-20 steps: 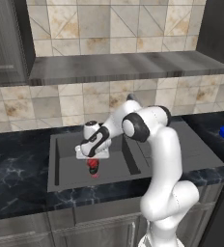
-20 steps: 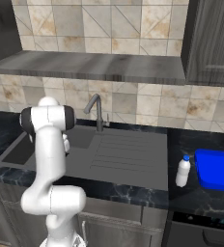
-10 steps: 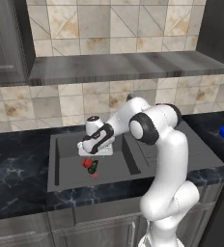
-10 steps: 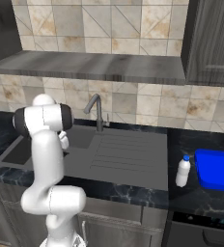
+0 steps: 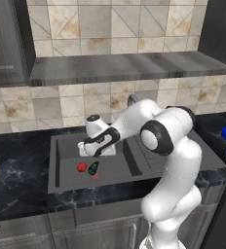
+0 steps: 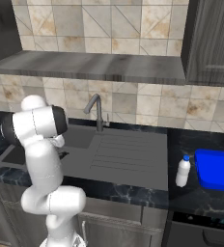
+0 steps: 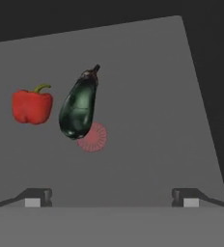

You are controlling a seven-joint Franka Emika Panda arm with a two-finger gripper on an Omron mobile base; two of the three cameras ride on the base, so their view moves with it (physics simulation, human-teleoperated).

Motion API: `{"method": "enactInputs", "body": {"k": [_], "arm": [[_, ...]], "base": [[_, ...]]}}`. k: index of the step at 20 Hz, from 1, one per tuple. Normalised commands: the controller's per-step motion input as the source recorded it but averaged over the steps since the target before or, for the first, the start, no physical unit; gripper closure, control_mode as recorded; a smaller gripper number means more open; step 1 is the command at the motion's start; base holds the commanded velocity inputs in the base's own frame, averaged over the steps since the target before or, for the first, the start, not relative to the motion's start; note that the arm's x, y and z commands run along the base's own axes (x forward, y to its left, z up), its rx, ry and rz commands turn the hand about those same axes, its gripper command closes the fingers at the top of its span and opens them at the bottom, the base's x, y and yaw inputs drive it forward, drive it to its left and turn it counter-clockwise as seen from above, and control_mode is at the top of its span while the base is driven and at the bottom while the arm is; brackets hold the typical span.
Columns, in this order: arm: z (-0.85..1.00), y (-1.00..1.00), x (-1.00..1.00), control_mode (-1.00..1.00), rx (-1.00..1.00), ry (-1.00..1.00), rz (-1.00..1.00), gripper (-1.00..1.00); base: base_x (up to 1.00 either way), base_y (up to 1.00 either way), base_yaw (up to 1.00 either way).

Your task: Pick up all produce items and place them in the sink. Turn on the sink faucet to wash them. Then turn the sink off and put them in the tray.

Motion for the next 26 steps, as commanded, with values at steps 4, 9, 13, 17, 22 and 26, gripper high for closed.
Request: {"method": "enactInputs", "body": {"k": [4,9,13,17,22,26], "arm": [[0.64,-0.12,-0.46,-1.0,0.0,-0.06,0.0,-1.0],[0.73,-0.21,-0.48,-1.0,0.0,-0.09,0.0,-1.0],[0.73,-0.21,-0.58,-1.0,0.0,-0.14,0.0,-1.0],[0.72,-0.32,-0.64,-1.0,0.01,-0.15,0.01,-1.0],[0.68,-0.53,-0.53,-1.0,0.01,-0.16,0.03,-1.0],[0.63,-0.6,-0.57,-1.0,0.01,-0.18,0.05,-1.0]], "base": [[0.0,0.0,0.0],[0.0,0.0,0.0],[0.0,0.0,0.0],[0.0,0.0,0.0],[0.0,0.0,0.0],[0.0,0.0,0.0]]}}
